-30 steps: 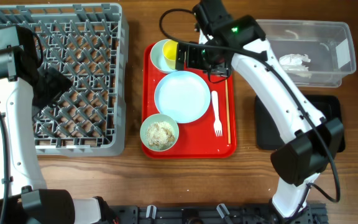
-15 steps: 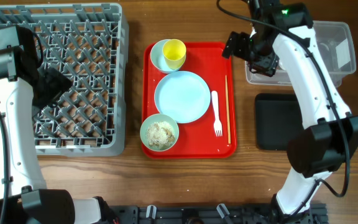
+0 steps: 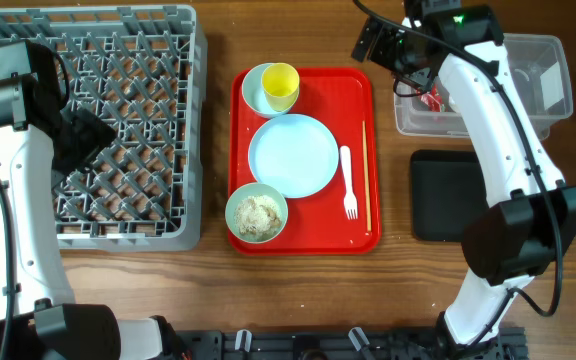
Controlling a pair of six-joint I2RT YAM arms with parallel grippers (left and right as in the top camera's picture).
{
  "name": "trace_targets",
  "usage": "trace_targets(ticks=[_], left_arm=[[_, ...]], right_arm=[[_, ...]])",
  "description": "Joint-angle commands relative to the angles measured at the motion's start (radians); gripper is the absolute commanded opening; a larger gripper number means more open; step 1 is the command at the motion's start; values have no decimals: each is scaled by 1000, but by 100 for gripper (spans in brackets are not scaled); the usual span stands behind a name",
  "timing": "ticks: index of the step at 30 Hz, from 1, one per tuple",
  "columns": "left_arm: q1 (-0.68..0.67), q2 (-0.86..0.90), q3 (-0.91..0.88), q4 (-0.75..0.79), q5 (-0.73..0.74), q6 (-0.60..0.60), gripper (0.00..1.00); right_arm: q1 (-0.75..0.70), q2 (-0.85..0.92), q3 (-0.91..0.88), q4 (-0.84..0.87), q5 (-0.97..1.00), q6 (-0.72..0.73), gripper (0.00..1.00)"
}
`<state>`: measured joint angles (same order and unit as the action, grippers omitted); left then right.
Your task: Sort waste into correct bins and load items into the dishwasher rack
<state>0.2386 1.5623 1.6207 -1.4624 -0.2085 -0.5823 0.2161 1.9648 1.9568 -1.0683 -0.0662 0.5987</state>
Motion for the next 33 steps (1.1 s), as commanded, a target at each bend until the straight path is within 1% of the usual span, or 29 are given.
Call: trace_targets(ticks=[1, 4, 5, 10, 12, 13, 14, 16, 17, 19, 20, 22, 24, 28, 31, 33], left_arm=[[6, -12, 15, 0, 2, -13, 100], [6, -12, 15, 0, 2, -13, 100], [6, -12, 15, 0, 2, -13, 100], [6, -12, 15, 0, 2, -13, 100], [6, -12, 15, 0, 2, -13, 100], [6, -12, 15, 0, 2, -13, 100], [6, -12, 15, 0, 2, -13, 100], [6, -12, 15, 0, 2, -13, 100], [6, -12, 15, 0, 2, -13, 100], [6, -12, 15, 0, 2, -13, 100], [6, -12, 15, 0, 2, -13, 100], [6, -12, 15, 0, 2, -13, 100], [6, -12, 15, 0, 2, -13, 100], [6, -12, 15, 0, 2, -13, 100], [6, -12, 15, 0, 2, -13, 100], [6, -12, 15, 0, 2, -13, 100]], right_arm=[[0, -29, 1, 54, 18, 7, 100], [0, -29, 1, 161, -5, 11, 100], [0, -29, 1, 197, -93, 12, 100], [3, -27, -4, 120, -396, 8, 100], [33, -24, -21, 110, -548, -72, 100], [60, -25, -36, 98, -599, -140, 100], [122, -24, -55, 36, -607, -237, 100], [221, -24, -92, -38, -528, -272, 100], [290, -24, -112, -79, -478, -311, 100], [366, -24, -129, -112, -414, -399, 100], [404, -24, -132, -125, -362, -416, 100], [497, -24, -133, -134, -189, -412, 100], [560, -24, -133, -122, -94, -412, 100], [644, -24, -133, -93, -68, -404, 100], [664, -24, -158, -85, -67, -325, 99], [674, -24, -226, -50, -66, -288, 89]])
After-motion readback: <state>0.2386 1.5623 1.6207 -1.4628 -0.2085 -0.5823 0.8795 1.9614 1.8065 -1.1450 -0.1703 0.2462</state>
